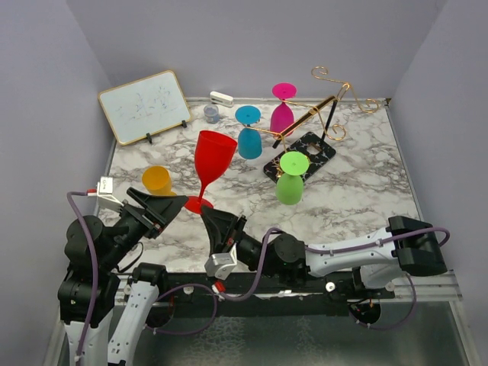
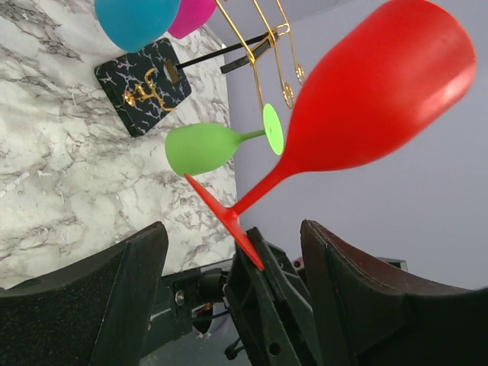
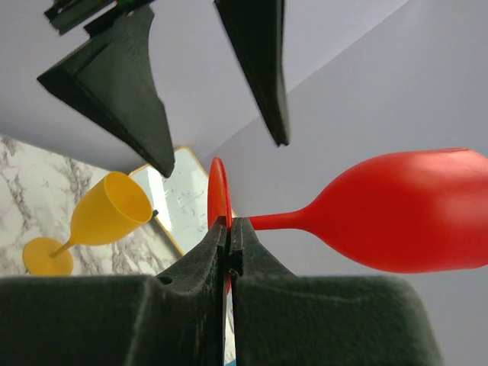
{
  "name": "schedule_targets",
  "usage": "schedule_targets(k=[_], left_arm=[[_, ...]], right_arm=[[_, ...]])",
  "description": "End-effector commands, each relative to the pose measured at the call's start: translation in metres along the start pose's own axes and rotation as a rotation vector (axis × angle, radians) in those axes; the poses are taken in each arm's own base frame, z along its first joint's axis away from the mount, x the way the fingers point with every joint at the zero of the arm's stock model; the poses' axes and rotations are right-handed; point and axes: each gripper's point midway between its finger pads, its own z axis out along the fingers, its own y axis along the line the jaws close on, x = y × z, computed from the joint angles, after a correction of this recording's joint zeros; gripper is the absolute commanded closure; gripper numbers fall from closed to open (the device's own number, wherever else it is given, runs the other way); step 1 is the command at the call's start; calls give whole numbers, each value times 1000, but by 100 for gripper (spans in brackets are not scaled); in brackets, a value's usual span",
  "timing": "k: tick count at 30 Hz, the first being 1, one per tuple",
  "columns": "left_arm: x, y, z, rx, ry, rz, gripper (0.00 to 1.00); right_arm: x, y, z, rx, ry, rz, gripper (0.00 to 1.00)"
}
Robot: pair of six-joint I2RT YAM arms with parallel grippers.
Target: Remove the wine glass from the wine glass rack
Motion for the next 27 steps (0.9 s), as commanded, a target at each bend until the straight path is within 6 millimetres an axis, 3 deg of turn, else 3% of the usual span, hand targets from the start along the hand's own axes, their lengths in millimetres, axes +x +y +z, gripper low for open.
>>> schedule_targets(k=[1, 10, 15, 20, 25, 27], left_arm=[[5, -3, -1, 35, 19, -27, 28], [8, -2, 2, 59, 27, -52, 40], [10, -1, 3, 77, 36, -66, 56], [13, 1, 6, 90, 51, -86, 57], [15, 4, 7, 86, 56, -83, 64], [15, 8, 8, 77, 58, -85, 72]], right_arm=[[-13, -18, -1, 98, -31, 1, 99], [-20, 0, -1, 66, -54, 4, 99], [-23, 4, -3, 57, -63, 23, 99], [-25, 10, -3, 38, -65, 18, 99], [-27, 15, -5, 25, -72, 28, 99], [-28, 19, -6, 14, -71, 29, 99]])
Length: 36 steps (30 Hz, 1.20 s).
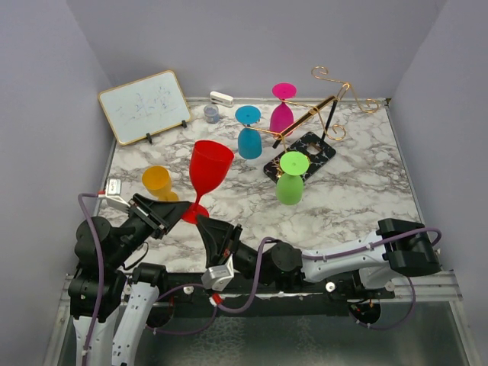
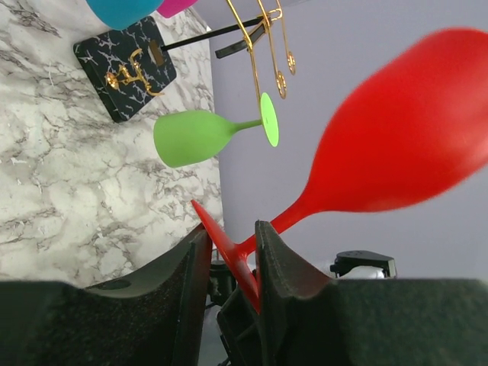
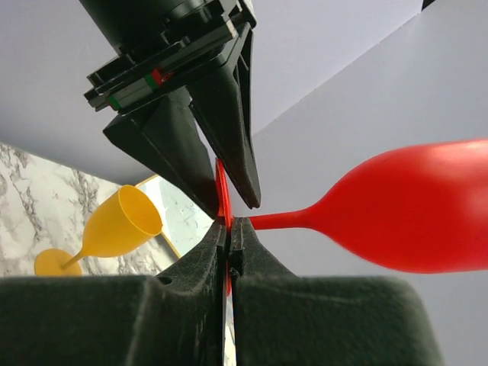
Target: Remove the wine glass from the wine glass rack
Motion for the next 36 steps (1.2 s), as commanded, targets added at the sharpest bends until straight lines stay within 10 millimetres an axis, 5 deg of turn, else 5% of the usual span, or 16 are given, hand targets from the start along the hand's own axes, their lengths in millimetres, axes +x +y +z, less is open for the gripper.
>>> schedule_targets(k=[1, 5, 9, 16, 22, 30, 32, 36], left_arm=[[4, -6, -3, 41, 16, -10, 77], [4, 1, -3, 23, 4, -9, 100], [-6, 7, -12, -27, -84, 36, 100], [-36, 6, -46, -94, -321, 126, 100], [-42, 18, -66, -86, -441, 133, 100], [-42, 34, -79, -153, -481, 159, 100], [-41, 35, -79, -159, -471, 167, 100], [-39, 38, -79, -173, -459, 174, 100]], right_arm=[[-6, 8, -4, -9, -13, 35, 99], [-2, 8, -10, -4, 33, 63, 81], [9, 7, -25, -23, 121, 96, 59], [32, 9, -68, -164, 337, 253, 55], [54, -30, -97, -119, 545, 338, 53], [114, -92, -57, 39, 768, 467, 56], [101, -118, -35, 64, 721, 597, 58], [44, -152, 4, -10, 547, 854, 60]])
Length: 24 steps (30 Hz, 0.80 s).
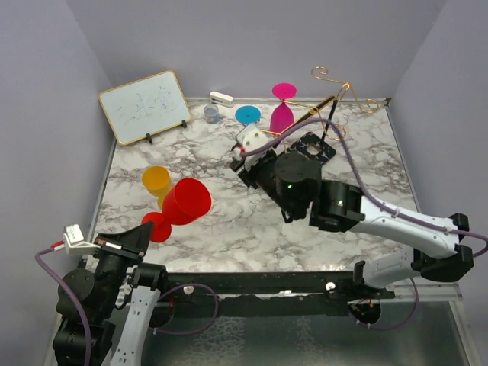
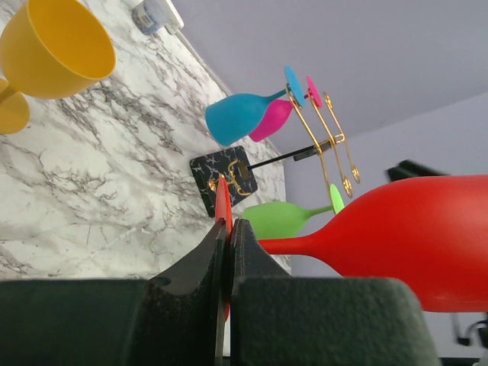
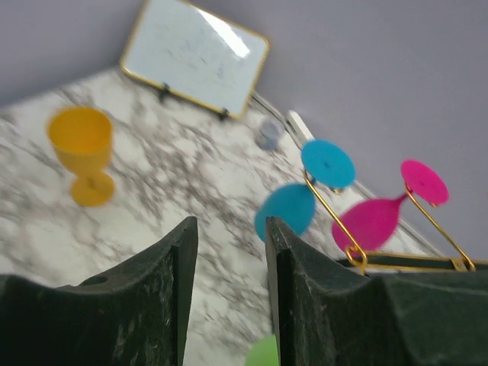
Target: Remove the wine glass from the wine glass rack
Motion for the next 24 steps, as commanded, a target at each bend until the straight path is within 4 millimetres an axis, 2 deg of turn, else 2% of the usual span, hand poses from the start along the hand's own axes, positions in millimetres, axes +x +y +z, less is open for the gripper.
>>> schedule_targets(k=[1, 4, 7, 10, 14, 24], left_arm=[[-3, 2, -2, -21, -11, 20, 100], [-4, 1, -4, -18, -14, 26, 100], [-4, 0, -4, -14, -12, 28, 100], [-4, -1, -4, -9, -8, 30, 100], [-3, -3, -4, 0, -4, 33, 100], [-3, -4, -7, 7, -2, 38, 100]], right_arm=[[-90, 15, -31, -296, -132, 308, 60], [-134, 23, -49, -453, -202, 401, 57], [-151, 49, -59, -622, -179, 418, 51], [-145, 70, -57, -699, -106, 398, 47], [-130, 83, -51, -717, -37, 381, 43], [-100, 92, -30, -738, 56, 368, 43]])
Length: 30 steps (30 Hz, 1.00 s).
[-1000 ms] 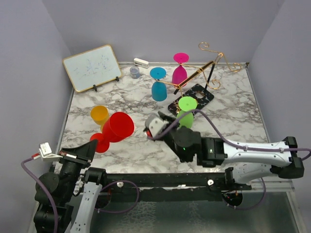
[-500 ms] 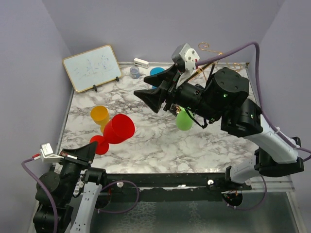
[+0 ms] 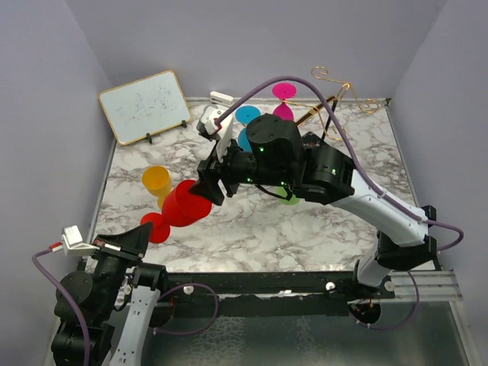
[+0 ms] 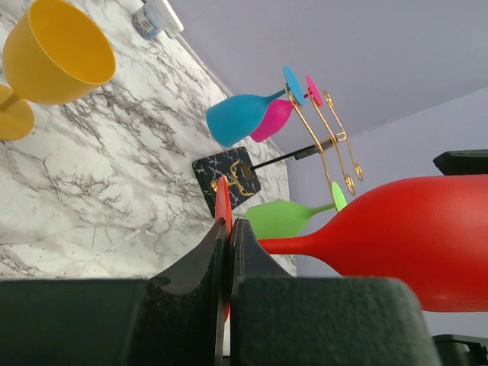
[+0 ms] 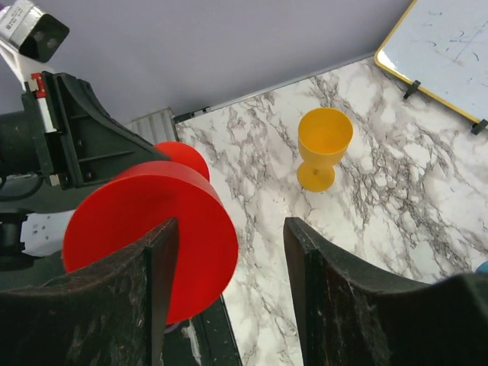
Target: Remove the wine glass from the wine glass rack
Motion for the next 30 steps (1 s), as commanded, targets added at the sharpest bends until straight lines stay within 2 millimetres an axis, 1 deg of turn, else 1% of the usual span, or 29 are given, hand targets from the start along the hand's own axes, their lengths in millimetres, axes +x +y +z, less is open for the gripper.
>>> schedule_targets(k=[1, 6, 8, 9, 11, 13, 14, 15, 16, 17, 18, 22, 23, 26, 27, 30], left_arm=[[-2, -6, -5, 13, -1, 5, 100], [-2, -6, -5, 12, -2, 6, 100], [-2, -5, -4, 13, -1, 5, 100], [-2, -5, -4, 11, -1, 6, 100], [-1, -3, -2, 6, 1, 6, 100], [0, -1, -1, 0, 3, 6, 100], [0, 0, 0, -4, 5, 6, 100], [1, 2, 0, -11, 7, 9, 100], [1, 4, 1, -20, 7, 12, 100], [1, 7, 2, -35, 8, 14, 97], [2, 11, 3, -55, 10, 21, 90], [2, 35, 6, -178, 12, 64, 55], [1, 41, 7, -207, 10, 73, 48], [-2, 58, 7, -296, -8, 89, 38], [-3, 64, 6, -324, -16, 92, 36], [-7, 76, 7, -398, -30, 106, 34]], right_arm=[[4, 1, -5, -47, 17, 19, 43], [16, -2, 3, -65, 47, 24, 44], [21, 1, 7, -89, 62, 26, 46], [24, 3, 9, -106, 68, 26, 49], [29, 8, 14, -139, 84, 20, 59], [33, 10, 19, -156, 98, 15, 79], [34, 10, 20, -159, 101, 12, 87], [35, 9, 21, -156, 103, 9, 92], [36, 7, 23, -148, 106, 8, 95], [36, 5, 24, -135, 106, 6, 97], [36, 3, 24, -120, 105, 5, 99], [33, -7, 24, -69, 93, 2, 99], [32, -9, 23, -54, 90, 1, 99], [28, -22, 18, 13, 72, -1, 99], [28, -27, 17, 39, 68, -2, 99], [33, -47, 17, 134, 76, -5, 99]])
